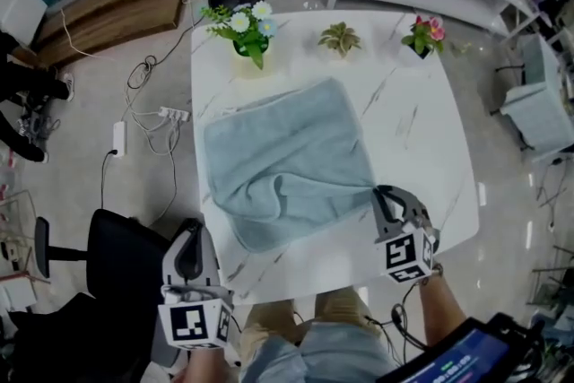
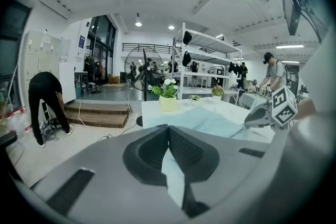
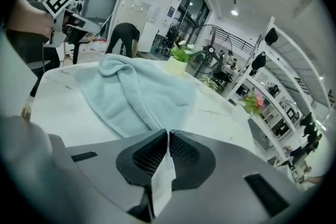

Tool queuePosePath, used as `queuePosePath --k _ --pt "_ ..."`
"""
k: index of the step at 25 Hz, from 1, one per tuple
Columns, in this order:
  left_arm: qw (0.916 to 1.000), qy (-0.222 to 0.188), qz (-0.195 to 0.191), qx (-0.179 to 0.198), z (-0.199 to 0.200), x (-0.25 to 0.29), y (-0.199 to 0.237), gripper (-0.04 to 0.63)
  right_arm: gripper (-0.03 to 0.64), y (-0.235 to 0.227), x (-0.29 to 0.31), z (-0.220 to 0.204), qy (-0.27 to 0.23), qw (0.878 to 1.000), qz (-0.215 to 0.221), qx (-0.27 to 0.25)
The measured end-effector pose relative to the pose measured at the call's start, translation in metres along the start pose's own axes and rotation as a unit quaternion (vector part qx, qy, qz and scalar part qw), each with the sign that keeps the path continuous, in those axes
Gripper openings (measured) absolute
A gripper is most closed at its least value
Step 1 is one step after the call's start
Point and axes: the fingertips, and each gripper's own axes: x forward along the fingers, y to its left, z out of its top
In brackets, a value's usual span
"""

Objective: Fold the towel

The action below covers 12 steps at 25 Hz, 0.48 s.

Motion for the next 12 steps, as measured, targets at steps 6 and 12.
queuePosePath --k 6,12 --pt "1.0000 -0.001 -0.007 -0.004 -0.003 0.007 -0.013 0.008 0.184 -0.026 -0.018 -0.045 0.026 0.999 0.027 0.023" --pt "0.9998 -0.015 -0.014 -0.007 0.006 -0.001 -0.023 0.008 0.192 0.040 -0.058 0.055 -0.098 0.981 0.168 -0.015"
